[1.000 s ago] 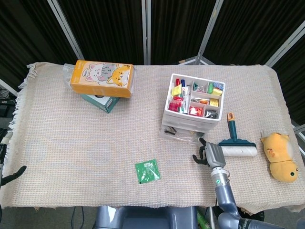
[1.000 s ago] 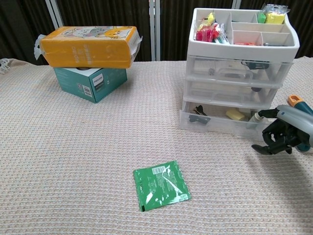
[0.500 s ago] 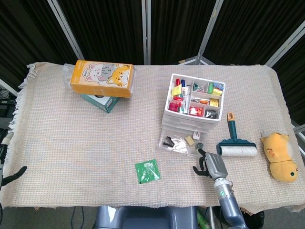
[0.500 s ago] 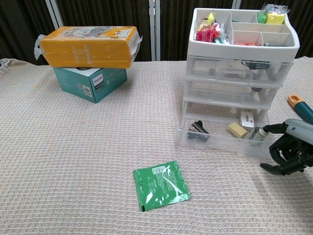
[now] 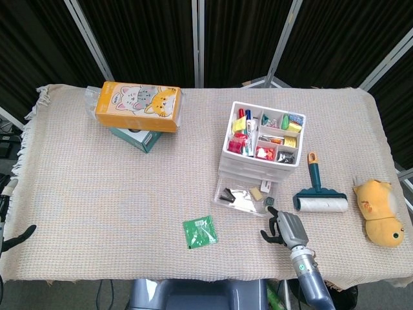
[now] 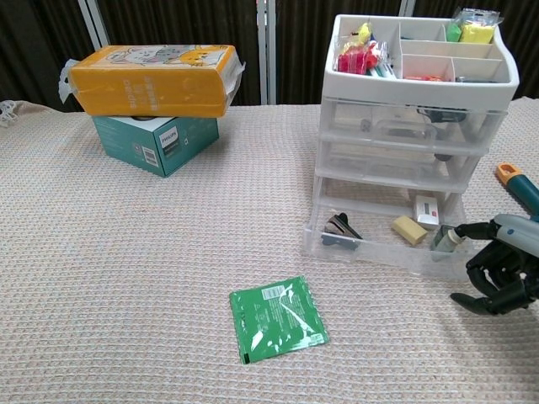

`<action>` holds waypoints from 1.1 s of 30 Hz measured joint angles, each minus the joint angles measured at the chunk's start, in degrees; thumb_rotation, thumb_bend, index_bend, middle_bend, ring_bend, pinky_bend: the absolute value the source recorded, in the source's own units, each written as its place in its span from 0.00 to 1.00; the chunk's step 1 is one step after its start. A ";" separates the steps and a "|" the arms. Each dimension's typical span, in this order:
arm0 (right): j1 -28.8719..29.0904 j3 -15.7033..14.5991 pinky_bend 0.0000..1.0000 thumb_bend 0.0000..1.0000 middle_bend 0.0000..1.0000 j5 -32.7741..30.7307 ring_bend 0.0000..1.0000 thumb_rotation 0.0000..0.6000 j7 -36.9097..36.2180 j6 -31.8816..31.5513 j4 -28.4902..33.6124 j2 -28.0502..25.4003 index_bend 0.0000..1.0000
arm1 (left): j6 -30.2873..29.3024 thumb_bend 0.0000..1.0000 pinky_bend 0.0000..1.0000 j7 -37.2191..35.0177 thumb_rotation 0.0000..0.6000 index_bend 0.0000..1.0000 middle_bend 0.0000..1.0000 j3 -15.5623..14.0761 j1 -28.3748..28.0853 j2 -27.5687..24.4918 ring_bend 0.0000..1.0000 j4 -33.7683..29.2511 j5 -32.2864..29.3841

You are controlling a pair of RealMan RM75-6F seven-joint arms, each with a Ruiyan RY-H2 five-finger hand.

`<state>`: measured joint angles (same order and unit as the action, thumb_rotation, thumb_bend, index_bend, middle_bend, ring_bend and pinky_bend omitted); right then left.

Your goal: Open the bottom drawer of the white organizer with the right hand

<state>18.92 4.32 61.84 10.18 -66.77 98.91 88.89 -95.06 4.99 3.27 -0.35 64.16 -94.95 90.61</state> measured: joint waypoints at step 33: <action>0.93 4.64 0.75 0.12 0.97 3.37 0.96 1.00 22.21 -10.20 2.53 -0.16 0.43 | -2.92 0.05 0.00 0.65 1.00 0.00 0.00 0.16 0.85 0.17 0.00 -0.27 1.79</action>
<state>19.84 8.97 65.21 32.39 -76.97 101.45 88.73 -97.97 5.64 3.43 0.49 64.34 -95.22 92.40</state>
